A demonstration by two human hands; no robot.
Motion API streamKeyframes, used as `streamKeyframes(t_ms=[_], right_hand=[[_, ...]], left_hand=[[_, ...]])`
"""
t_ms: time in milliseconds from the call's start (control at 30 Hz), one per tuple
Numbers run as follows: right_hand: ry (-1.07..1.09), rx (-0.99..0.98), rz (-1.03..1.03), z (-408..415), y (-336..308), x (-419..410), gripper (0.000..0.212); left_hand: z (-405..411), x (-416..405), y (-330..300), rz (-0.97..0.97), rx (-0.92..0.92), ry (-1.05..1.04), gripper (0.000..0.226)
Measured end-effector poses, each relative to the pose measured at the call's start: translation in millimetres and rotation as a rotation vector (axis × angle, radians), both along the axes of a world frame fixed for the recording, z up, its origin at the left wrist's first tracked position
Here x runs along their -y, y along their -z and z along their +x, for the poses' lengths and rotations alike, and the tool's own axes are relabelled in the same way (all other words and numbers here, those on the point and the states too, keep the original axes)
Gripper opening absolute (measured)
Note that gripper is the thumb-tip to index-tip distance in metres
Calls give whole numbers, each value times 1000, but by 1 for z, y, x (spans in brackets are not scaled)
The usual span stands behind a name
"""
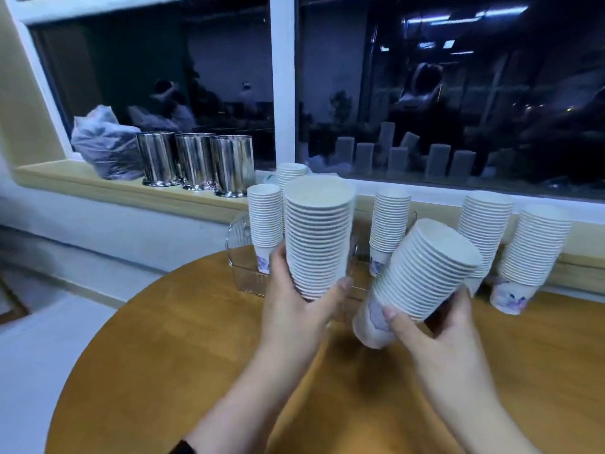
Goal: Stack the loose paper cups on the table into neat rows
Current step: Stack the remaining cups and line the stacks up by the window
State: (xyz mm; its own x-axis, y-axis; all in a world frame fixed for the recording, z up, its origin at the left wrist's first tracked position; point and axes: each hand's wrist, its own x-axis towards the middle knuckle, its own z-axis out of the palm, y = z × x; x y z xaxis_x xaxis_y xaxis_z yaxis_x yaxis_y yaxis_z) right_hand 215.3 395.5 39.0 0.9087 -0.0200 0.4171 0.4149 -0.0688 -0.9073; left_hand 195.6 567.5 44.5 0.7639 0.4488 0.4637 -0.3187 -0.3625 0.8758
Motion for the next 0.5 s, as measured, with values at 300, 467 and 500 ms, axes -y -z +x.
streamKeyframes(t_ms=[300, 467, 500], right_hand=[[252, -46, -158, 88, -49, -70, 82], [329, -114, -98, 114, -56, -77, 81], [334, -117, -105, 116, -57, -77, 82]], left_hand=[[96, -44, -46, -69, -91, -19, 72], [139, -39, -32, -68, -133, -26, 78], [145, -40, -31, -69, -137, -35, 78]])
